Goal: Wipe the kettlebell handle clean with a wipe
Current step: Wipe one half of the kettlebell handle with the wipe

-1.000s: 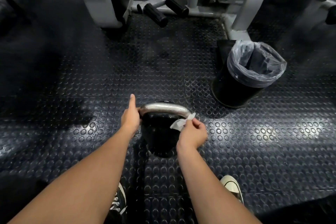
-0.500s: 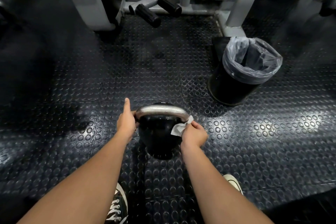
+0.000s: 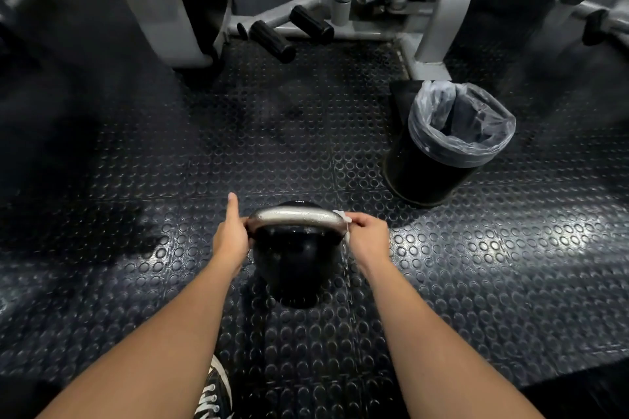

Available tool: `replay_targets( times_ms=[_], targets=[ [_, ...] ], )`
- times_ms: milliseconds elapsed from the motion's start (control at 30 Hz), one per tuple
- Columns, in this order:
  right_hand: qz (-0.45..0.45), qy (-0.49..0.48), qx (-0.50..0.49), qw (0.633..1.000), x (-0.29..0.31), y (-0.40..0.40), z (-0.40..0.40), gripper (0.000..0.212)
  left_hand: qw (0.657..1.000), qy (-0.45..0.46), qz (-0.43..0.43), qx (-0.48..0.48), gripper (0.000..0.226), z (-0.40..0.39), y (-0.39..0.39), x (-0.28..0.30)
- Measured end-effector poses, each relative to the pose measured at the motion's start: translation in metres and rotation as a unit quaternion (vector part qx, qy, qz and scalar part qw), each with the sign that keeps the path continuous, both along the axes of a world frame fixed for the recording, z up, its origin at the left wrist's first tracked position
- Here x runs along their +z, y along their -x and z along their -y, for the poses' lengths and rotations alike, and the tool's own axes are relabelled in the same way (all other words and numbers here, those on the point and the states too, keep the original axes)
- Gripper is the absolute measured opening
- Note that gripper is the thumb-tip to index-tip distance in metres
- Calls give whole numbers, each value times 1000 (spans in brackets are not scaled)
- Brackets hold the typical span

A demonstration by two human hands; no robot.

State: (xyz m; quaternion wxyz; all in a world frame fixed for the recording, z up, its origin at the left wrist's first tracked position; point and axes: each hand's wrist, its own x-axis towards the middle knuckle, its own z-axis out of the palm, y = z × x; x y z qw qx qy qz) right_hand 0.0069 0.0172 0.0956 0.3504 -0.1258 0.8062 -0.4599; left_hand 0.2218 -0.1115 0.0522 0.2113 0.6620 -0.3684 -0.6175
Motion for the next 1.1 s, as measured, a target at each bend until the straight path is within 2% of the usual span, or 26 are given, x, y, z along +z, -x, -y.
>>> replay_targets(
  times_ms=[100,200,333,467,600,733,867,967,1100],
  targets=[
    [29,29,39,998,7,8,-5,24,1000,-6,10,0,123,5,-3,-13],
    [71,12,22,997,0,5,-13,27,1000,-3,3,-1,125,3,-2,-9],
    [14,-18,70,997,6,8,-2,40,1000,-1,10,-6,125,3,-1,-8],
    [-44,-7,144,989,18,18,-2,34,1000,2,24,-5,129,1,1,-2],
    [-36,-28,130,990,13,15,-7,29,1000,10,22,-2,127,-4,4,7],
    [-63,-80,233,967,29,23,13,41,1000,23,16,5,129,-7,5,13],
    [-80,-74,325,939,47,36,26,38,1000,26,12,5,123,-6,5,11],
    [-103,-111,313,938,32,40,18,34,1000,10,6,8,114,-1,2,-4],
    [-105,-152,326,927,16,38,17,35,1000,2,13,12,126,3,0,-11]
  ],
)
